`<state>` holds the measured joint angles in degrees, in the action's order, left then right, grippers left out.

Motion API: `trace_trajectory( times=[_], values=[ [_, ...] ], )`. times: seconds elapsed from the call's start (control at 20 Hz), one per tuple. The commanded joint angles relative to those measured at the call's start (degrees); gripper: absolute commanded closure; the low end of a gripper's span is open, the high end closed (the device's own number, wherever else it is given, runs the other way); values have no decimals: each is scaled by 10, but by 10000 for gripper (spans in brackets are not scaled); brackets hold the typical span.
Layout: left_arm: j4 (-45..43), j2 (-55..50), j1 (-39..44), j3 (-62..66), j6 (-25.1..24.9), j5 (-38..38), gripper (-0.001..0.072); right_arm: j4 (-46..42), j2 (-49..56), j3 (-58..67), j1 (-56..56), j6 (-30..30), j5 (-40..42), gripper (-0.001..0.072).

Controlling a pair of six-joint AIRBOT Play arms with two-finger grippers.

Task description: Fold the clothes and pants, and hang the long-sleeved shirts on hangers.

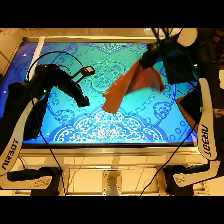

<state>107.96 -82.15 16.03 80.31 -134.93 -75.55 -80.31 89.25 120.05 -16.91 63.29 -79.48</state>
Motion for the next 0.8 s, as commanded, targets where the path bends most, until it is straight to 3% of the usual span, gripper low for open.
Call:
trace_trajectory(
  times=[0.0, 0.1, 0.3, 0.45, 0.6, 0.75],
  values=[
    [72, 0, -21, 0, -22, 3, 67, -10, -46, -4, -25, -25, -52, 698],
    [135, 0, -25, 0, -50, -2, 68, -11, -67, -75, -31, -6, -137, 698],
    [151, 0, -3, 0, -69, -25, 67, -5, -73, -133, -33, 47, -145, 698],
    [152, -1, 25, 0, -80, -53, 67, 2, -70, -134, -65, 78, -90, 699],
    [187, -2, 61, -1, -69, -42, 68, -49, -67, -134, -113, 144, 6, 699],
    [185, -2, 116, -1, -52, 43, 108, -72, -54, -134, -122, 184, 38, 699]
  ],
)
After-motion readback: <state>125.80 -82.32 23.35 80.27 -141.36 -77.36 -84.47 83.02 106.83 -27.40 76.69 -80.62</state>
